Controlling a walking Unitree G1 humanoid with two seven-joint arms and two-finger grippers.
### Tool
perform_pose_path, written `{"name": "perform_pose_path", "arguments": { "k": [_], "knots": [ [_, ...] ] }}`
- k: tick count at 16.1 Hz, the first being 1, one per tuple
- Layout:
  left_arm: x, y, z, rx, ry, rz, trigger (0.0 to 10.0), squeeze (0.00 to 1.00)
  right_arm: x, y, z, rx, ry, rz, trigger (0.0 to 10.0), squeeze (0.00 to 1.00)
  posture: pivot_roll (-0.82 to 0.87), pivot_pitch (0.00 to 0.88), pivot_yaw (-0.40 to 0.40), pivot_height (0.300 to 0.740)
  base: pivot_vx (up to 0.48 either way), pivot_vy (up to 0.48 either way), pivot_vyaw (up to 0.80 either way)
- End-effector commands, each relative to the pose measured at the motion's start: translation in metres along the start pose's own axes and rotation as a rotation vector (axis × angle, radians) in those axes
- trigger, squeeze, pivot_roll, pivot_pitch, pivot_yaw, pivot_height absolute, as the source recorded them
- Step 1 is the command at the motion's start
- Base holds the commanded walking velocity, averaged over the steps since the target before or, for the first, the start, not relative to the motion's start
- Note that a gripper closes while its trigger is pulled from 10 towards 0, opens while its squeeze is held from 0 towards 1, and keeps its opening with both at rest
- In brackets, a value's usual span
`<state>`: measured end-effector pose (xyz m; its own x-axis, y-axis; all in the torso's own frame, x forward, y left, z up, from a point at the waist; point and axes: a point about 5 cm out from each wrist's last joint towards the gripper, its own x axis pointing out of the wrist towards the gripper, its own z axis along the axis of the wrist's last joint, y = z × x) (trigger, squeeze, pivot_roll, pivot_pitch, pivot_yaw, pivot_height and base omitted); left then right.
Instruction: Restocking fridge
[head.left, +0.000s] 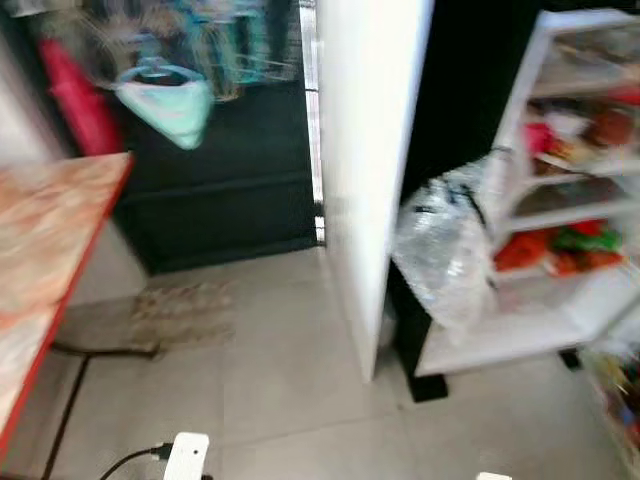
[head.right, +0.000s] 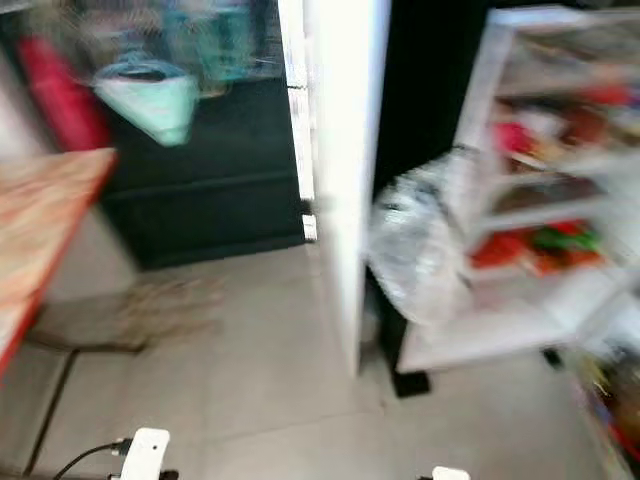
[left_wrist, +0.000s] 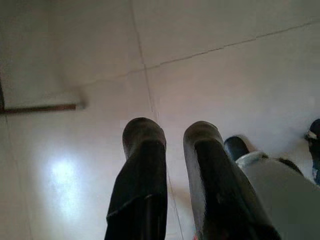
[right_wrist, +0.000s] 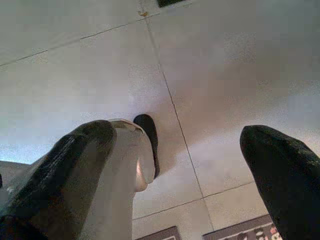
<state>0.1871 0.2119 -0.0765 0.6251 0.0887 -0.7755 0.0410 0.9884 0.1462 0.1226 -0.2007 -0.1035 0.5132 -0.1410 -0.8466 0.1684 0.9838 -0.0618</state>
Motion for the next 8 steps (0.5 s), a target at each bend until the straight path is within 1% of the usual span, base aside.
{"name": "perform_pose_path", "arguments": {
  "k": [1,4,5,6,7,8],
  "knots": [
    [-0.001,0.002,-0.003,0.006,0.009,0.007,10.0,0.00,-0.003,0.002,-0.012,0.013,0.046,0.000,10.0,0.00,-0.04,0.090,0.084,0.740,0.000,0.000,-0.79],
    [0.000,0.001,-0.002,-0.003,0.010,0.004,10.0,0.00,0.001,0.009,0.000,0.015,0.031,0.001,10.0,0.00,-0.04,0.111,0.081,0.740,0.000,0.000,-0.78],
    [0.000,0.001,-0.002,-0.017,0.014,0.004,10.0,0.00,0.002,0.013,0.003,0.015,0.027,0.002,10.0,0.00,-0.04,0.120,0.081,0.740,0.000,0.000,-0.79],
    [0.000,0.001,-0.002,-0.021,0.016,0.005,10.0,0.00,0.003,0.015,0.005,0.014,0.026,0.003,10.0,0.00,-0.04,0.124,0.081,0.740,0.000,0.480,-0.78],
    [0.000,0.002,-0.002,-0.016,0.015,0.003,10.0,0.00,0.003,0.016,0.005,0.014,0.025,0.004,10.0,0.00,-0.04,0.128,0.082,0.740,0.000,0.289,-0.79],
    [0.000,0.001,-0.002,-0.011,0.015,0.001,10.0,0.00,0.003,0.016,0.005,0.014,0.025,0.004,10.0,0.00,-0.04,0.130,0.083,0.740,0.000,0.000,-0.78]
  ]
}}
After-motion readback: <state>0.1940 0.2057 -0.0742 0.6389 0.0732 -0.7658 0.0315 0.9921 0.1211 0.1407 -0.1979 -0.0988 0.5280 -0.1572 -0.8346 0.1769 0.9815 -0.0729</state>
